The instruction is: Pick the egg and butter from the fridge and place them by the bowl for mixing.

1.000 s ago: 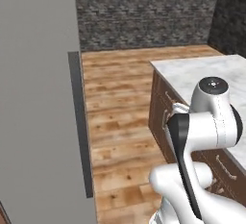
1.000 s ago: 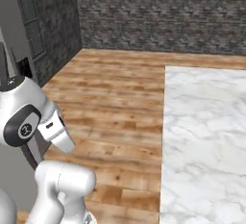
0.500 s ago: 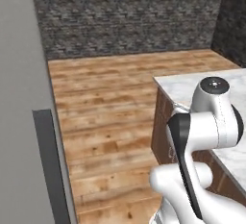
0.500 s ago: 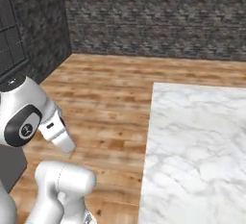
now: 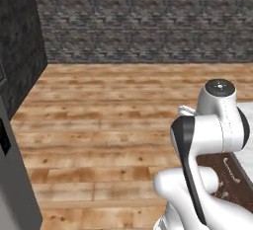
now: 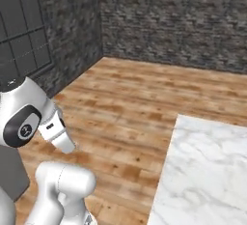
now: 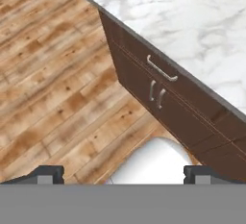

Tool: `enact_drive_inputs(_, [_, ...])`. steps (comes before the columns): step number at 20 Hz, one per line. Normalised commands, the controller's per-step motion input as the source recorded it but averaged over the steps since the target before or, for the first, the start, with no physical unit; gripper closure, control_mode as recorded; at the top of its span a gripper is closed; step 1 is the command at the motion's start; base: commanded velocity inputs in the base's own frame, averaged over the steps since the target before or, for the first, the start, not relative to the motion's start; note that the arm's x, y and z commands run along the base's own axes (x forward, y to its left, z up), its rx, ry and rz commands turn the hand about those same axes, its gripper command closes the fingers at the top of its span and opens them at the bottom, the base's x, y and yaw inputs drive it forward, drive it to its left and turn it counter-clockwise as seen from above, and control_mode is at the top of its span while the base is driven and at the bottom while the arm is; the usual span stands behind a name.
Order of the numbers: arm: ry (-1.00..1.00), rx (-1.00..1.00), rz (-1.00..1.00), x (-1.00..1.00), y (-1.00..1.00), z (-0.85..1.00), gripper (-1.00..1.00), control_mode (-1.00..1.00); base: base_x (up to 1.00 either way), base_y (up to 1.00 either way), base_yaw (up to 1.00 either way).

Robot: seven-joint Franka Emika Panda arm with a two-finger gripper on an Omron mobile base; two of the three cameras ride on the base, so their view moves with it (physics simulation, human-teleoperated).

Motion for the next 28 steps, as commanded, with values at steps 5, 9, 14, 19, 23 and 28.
enact_drive_inputs(5, [0.0, 0.0, 0.0, 0.0, 0.0, 0.0, -1.0, 1.0, 0.02, 0.17, 0.84])
enact_drive_inputs(9, [0.0, 0.0, 0.0, 0.0, 0.0, 0.0, -1.0, 1.0, 0.0, 0.24, 0.9])
enact_drive_inputs(14, [0.0, 0.0, 0.0, 0.0, 0.0, 0.0, -1.0, 1.0, 0.24, 0.04, 0.83])
enact_drive_inputs(19, [0.0, 0.0, 0.0, 0.0, 0.0, 0.0, -1.0, 1.0, 0.72, -0.35, 0.62])
enact_drive_inputs(23, [0.0, 0.0, 0.0, 0.0, 0.0, 0.0, -1.0, 1.0, 0.47, -0.12, 0.72])
enact_drive_inputs(28, [0.0, 0.0, 0.0, 0.0, 0.0, 0.0, -1.0, 1.0, 0.21, 0.12, 0.78])
